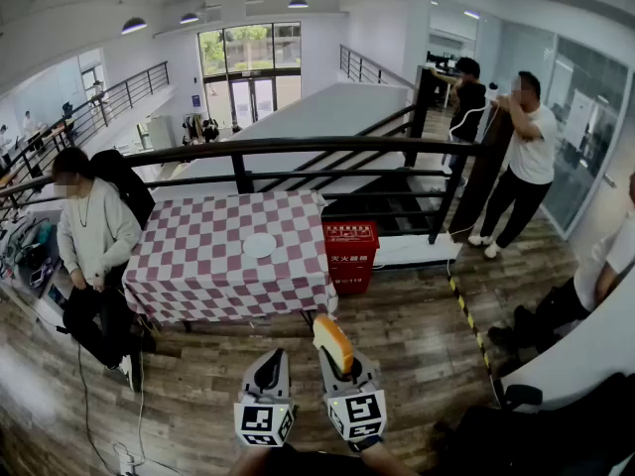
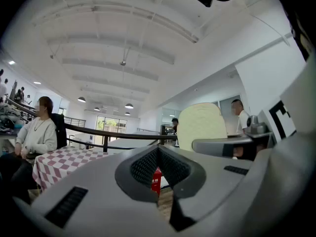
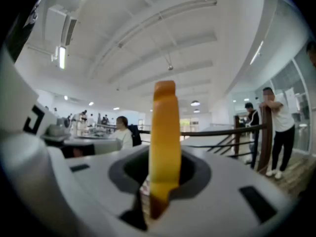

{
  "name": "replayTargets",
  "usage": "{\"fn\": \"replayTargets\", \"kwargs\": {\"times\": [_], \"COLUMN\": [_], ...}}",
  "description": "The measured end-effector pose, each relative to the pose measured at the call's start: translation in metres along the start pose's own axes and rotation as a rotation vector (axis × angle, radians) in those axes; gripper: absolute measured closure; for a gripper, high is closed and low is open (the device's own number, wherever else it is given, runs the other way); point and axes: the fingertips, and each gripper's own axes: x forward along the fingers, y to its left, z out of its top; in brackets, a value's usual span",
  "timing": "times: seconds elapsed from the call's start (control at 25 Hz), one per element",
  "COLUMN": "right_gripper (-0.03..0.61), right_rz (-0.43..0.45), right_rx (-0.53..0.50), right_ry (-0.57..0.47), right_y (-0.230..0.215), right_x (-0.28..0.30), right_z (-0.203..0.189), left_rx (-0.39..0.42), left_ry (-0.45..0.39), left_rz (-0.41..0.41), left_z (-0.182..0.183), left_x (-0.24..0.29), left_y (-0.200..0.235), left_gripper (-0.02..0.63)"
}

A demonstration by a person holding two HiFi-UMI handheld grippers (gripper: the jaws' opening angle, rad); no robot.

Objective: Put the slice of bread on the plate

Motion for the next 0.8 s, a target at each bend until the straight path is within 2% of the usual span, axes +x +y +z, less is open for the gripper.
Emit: {"fn": "replayTargets", "kwargs": {"times": [0.16, 0.32, 0.44, 0.6, 0.8], "right_gripper": [0.483, 0.483, 0.483, 0.483, 0.483], "right_rz": [0.009, 0.062, 0.085, 0.055, -0.001], "right_rx": [0.032, 0.020, 0.025, 0.053, 0.080], "right_ry": [0.007, 0.016, 0.052, 0.129, 0.139], "right_y": [0.000, 0.013, 0.017, 0.008, -0.010], "right_x": [0.010, 0.031, 0.057, 0.109, 0.202], "right_z": [-0.007, -0.014, -0.034, -0.061, -0.051], "left_rx": [0.020, 0.010, -0.009, -0.047, -0.039], "left_ry": [0.016, 0.008, 0.020, 0.049, 0.025], "left_rz": [-0.016, 0.034, 0.053, 0.039, -0.011], "left_z": [-0.010, -0.011, -0.024, -0.041, -0.018], "left_x": [0.001, 0.009, 0.028, 0.078, 0.162], "left_y": [-0.002, 0.025, 0.047, 0.085, 0.146], "left_gripper": [0.595, 0.595, 0.595, 0.595, 0.595]}}
